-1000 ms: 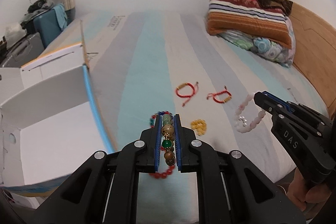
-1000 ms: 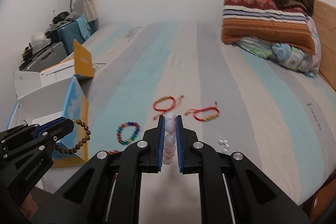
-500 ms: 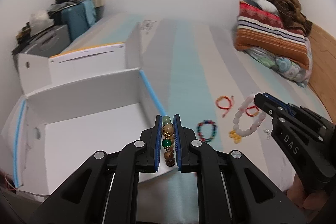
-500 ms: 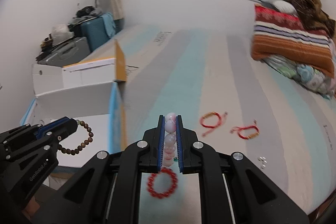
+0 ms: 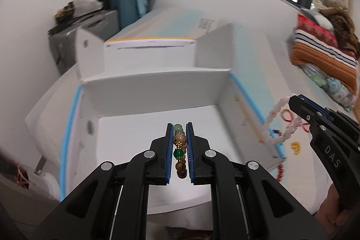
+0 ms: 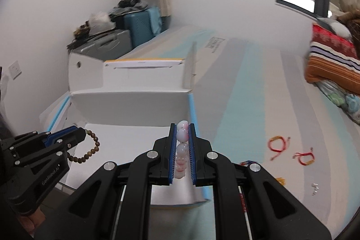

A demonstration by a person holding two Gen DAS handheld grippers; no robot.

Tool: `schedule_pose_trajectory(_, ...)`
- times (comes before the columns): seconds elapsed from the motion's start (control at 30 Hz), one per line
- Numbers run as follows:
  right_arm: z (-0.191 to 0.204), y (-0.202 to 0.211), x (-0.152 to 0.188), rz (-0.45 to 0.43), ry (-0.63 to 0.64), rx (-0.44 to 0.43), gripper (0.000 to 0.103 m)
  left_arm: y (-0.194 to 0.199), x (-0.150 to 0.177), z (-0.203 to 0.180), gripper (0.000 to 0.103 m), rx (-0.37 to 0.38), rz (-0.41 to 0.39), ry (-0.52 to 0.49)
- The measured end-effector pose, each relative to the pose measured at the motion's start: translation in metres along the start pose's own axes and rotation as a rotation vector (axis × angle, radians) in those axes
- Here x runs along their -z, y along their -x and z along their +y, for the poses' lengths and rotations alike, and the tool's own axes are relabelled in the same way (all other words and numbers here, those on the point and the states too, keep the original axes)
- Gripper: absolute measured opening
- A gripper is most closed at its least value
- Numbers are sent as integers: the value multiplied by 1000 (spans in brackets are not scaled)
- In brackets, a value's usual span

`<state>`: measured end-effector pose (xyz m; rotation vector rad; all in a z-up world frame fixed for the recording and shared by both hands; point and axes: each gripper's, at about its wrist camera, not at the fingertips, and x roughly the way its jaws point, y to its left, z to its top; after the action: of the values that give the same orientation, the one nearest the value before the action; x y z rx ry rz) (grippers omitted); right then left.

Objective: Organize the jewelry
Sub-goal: 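Carry both held bracelets up and over into the white cardboard box, then open left tool dropping wooden bracelet while right tool releases pink-white bracelet in box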

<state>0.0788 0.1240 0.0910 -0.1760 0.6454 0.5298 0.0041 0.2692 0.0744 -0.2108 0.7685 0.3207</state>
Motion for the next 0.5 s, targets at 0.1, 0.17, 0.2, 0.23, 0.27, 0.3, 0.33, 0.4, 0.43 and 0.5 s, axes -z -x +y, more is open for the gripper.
schedule_pose_trajectory(0.1,17,-14,3,24,13,-23,10,-7,4,21,11,-30,26,24)
schedule_pose_trajectory(0.17,25,-23,5,42,20,-33,10,-13,8,31,11,-50,48,34)
schedule_pose_trajectory(0.2,27,-28,6,50,22,-37,10,-18,9,38,11,-60,64,42)
schedule_pose_trajectory(0.23,32,-34,8,63,27,-41,10,-21,11,41,11,-66,75,45)
schedule_pose_trajectory(0.27,36,-41,10,78,34,-42,10,-28,13,46,11,-77,95,51)
schedule_pose_trajectory(0.3,40,-48,11,93,44,-38,10,-35,15,52,11,-88,115,58)
schedule_pose_trajectory(0.33,43,-54,13,103,52,-33,9,-40,16,55,11,-94,128,64)
schedule_pose_trajectory(0.4,48,-67,17,133,62,-27,10,-52,21,64,11,-106,161,79)
schedule_pose_trajectory(0.43,49,-74,19,148,63,-25,10,-57,23,67,11,-106,176,84)
schedule_pose_trajectory(0.5,48,-84,23,179,58,-30,10,-67,27,71,11,-112,202,86)
